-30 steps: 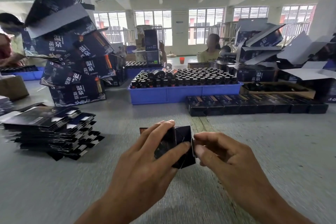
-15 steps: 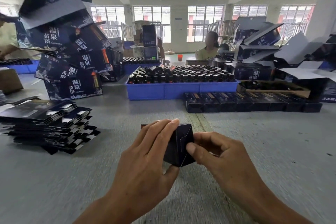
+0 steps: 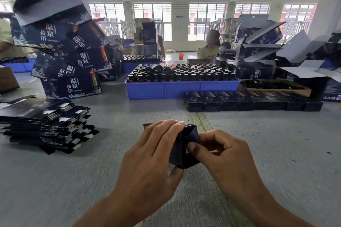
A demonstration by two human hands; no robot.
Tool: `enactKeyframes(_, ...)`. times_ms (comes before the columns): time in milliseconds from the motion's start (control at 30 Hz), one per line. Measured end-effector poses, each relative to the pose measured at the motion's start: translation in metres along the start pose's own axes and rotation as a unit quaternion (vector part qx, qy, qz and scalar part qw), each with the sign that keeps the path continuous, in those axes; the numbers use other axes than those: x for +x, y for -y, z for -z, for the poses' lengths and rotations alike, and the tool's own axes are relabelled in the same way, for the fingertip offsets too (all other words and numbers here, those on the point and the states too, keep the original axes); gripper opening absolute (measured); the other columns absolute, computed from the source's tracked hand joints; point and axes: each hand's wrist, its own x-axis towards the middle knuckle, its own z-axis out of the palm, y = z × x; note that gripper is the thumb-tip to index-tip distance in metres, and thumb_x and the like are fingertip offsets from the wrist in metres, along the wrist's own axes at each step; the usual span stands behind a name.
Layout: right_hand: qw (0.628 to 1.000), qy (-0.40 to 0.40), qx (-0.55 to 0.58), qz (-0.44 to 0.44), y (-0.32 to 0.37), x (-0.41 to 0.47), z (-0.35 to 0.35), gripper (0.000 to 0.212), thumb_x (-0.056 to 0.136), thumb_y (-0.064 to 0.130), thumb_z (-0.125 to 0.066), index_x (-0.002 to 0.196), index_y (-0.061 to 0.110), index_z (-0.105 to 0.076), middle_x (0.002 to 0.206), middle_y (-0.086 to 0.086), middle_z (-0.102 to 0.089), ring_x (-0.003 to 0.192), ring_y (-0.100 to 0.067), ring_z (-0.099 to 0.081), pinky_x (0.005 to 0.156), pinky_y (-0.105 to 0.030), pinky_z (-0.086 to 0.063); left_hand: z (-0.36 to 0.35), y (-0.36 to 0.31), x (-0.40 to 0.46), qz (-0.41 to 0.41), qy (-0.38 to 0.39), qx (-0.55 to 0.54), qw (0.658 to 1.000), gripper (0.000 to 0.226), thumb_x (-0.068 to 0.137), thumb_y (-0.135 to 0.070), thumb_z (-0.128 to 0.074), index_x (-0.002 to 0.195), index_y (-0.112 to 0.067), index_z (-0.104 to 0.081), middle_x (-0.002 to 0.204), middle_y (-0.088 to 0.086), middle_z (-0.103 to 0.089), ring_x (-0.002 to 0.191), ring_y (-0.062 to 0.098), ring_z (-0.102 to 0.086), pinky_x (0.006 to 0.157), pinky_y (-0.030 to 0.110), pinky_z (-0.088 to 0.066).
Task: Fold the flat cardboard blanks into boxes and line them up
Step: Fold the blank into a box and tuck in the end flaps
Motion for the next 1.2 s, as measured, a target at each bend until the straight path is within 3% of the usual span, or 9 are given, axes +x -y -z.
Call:
enactKeyframes(300, 0.999, 0.040, 0.027, 0.016, -0.001, 0.003, 0.007, 0.015, 0.077, 0.044, -0.075, 0.091, 0.040, -0.072, 0.091, 0.022, -0.074, 0.090, 0.001, -0.070, 0.077, -0.011, -0.054, 0.001, 0.002, -0.002, 0.014, -0.012, -0.012, 1.000, 0.090, 0.066, -0.029, -0.085, 0.143, -0.015, -0.041, 0.139, -0.003, -0.048, 0.123, 0.014, -0.049, 0.095, 0.022, -0.042)
enactKeyframes(467, 0.997, 0.066, 0.028, 0.013, -0.003, 0.002, 0.005, 0.051, 0.069, 0.066, -0.077, 0.115, 0.052, -0.059, 0.105, 0.032, -0.066, 0.098, 0.006, -0.066, 0.074, -0.007, -0.052, -0.001, 0.004, -0.001, -0.020, -0.027, -0.005, 0.999, 0.070, 0.085, -0.035, -0.064, 0.147, -0.015, -0.038, 0.146, -0.003, -0.045, 0.135, 0.017, -0.044, 0.106, 0.031, -0.045)
enactKeyframes(600, 0.996, 0.083, 0.026, -0.022, -0.006, 0.003, -0.001, 0.071, 0.061, 0.073, -0.077, 0.125, 0.058, -0.048, 0.114, 0.032, -0.063, 0.101, 0.006, -0.065, 0.075, -0.013, -0.055, -0.007, 0.003, -0.003, -0.107, 0.021, 0.020, 0.994, 0.066, 0.089, -0.021, -0.051, 0.153, -0.018, -0.033, 0.159, 0.000, -0.039, 0.150, 0.020, -0.028, 0.115, 0.044, -0.038)
enactKeyframes(700, 0.993, 0.067, 0.073, -0.061, -0.010, 0.008, 0.002, 0.065, 0.065, 0.064, -0.082, 0.123, 0.051, -0.054, 0.108, 0.023, -0.070, 0.097, 0.002, -0.069, 0.077, -0.019, -0.058, -0.009, 0.000, -0.003, -0.109, 0.020, 0.008, 0.994, 0.069, 0.085, -0.014, -0.049, 0.152, -0.019, -0.034, 0.160, 0.000, -0.036, 0.151, 0.022, -0.027, 0.115, 0.046, -0.037)
enactKeyframes(800, 0.984, 0.076, 0.108, -0.120, -0.015, 0.014, 0.008, 0.063, 0.059, 0.040, -0.081, 0.118, 0.042, -0.059, 0.101, 0.015, -0.074, 0.092, -0.004, -0.072, 0.075, -0.026, -0.061, -0.007, 0.002, -0.005, 0.020, -0.032, -0.053, 0.998, 0.063, 0.085, -0.022, -0.049, 0.148, -0.022, -0.038, 0.157, -0.002, -0.039, 0.146, 0.016, -0.035, 0.112, 0.041, -0.041)
enactKeyframes(900, 0.975, 0.118, 0.115, -0.150, -0.017, 0.016, 0.010, 0.069, 0.046, 0.042, -0.081, 0.113, 0.037, -0.064, 0.101, 0.014, -0.075, 0.095, -0.007, -0.072, 0.078, -0.029, -0.060, 0.001, 0.010, -0.002, 0.227, -0.074, -0.187, 0.953, 0.047, 0.096, -0.051, -0.053, 0.140, -0.042, -0.038, 0.146, -0.019, -0.041, 0.132, -0.008, -0.039, 0.106, 0.023, -0.037)
enactKeyframes(967, 0.972, 0.149, 0.097, -0.155, -0.016, 0.014, 0.008, 0.067, 0.044, 0.043, -0.083, 0.109, 0.037, -0.067, 0.104, 0.015, -0.075, 0.097, -0.005, -0.071, 0.084, -0.029, -0.056, 0.004, 0.016, 0.002, 0.336, -0.055, -0.343, 0.876, 0.063, 0.081, -0.061, -0.064, 0.137, -0.045, -0.041, 0.133, -0.022, -0.056, 0.120, -0.010, -0.053, 0.102, 0.027, -0.045)
enactKeyframes(1033, 0.968, 0.188, 0.068, -0.151, -0.013, 0.011, 0.005, 0.065, 0.048, 0.042, -0.084, 0.110, 0.035, -0.066, 0.105, 0.015, -0.074, 0.098, -0.004, -0.071, 0.089, -0.030, -0.052, 0.007, 0.020, 0.006, 0.367, -0.018, -0.471, 0.802, 0.068, 0.074, -0.056, -0.066, 0.138, -0.040, -0.049, 0.121, -0.014, -0.070, 0.111, 0.000, -0.065, 0.094, 0.031, -0.054)
enactKeyframes(1200, 0.970, 0.194, 0.028, -0.141, -0.010, 0.010, 0.002, 0.053, 0.062, 0.036, -0.085, 0.111, 0.037, -0.065, 0.108, 0.023, -0.073, 0.103, 0.004, -0.067, 0.095, -0.029, -0.049, 0.013, 0.020, 0.006, 0.321, 0.013, -0.500, 0.804, 0.047, 0.081, -0.046, -0.068, 0.128, -0.043, -0.061, 0.120, -0.013, -0.071, 0.109, 0.009, -0.069, 0.085, 0.026, -0.058)
